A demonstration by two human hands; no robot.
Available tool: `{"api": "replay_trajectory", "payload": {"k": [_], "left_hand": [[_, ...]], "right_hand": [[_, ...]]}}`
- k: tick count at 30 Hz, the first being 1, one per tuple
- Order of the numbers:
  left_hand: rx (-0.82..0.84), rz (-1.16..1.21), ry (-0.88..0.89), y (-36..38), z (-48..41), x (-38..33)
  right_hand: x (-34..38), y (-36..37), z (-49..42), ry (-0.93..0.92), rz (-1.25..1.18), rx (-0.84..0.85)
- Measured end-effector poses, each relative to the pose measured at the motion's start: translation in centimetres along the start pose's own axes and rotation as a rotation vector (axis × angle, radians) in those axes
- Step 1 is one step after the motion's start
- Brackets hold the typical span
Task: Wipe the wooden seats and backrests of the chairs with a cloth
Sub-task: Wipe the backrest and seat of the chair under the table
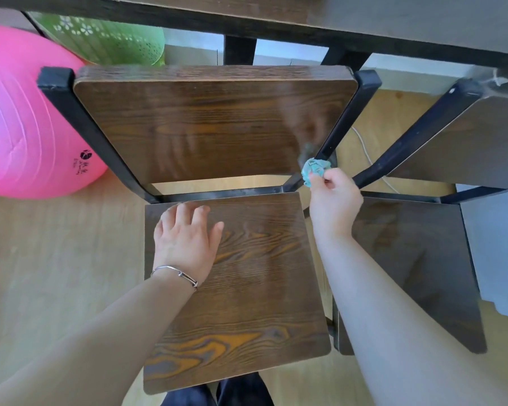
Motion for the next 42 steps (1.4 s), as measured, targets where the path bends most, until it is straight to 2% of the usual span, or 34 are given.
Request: {"api": "replay_trajectory", "payload": {"k": [11,20,24,28,31,36,42], "left_hand": [[0.019,0.029,-0.027,3.8,-0.1,0.7],[0.013,0.032,-0.037,4.4,0.2,1.3],[0.005,0.008,-0.034,3.0,1.1,0.5],[-0.015,-0.009,-0.016,1.2,1.9,-1.4],[-0.024,-0.016,-0.005,0.1,2.4,-2.9],[-0.043,-0.009,0.026,-1.0,2.4,-5.1],[-0.115,0.069,0.079,-2.8,1.0,-7.6]], "right_hand": [[-3.6,7.0,0.1,0.083,0.076,0.106],[-4.2,9.2,-0.2,0.038,0.215,0.258],[-2.7,5.2,0.8,-0.053,0.144,0.169],[0.5,-1.9,0.9,-0.156,-0.072,-0.007],[2.3,-5.8,0.6,-0.193,-0.158,-0.072],[4.8,-9.0,-0.7,-0.248,-0.165,-0.129],[6.6,-8.9,-1.7,-0.303,-0.120,-0.161]]}}
Point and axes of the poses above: each hand's wrist, its own z-axis away from the middle knuckle, its own y-axis out of the palm, x = y × z, the point moved 10 cm from there along -z, towards the middle knuckle, and after that the axes turned 15 degrees about z, right-handed, at the moved point
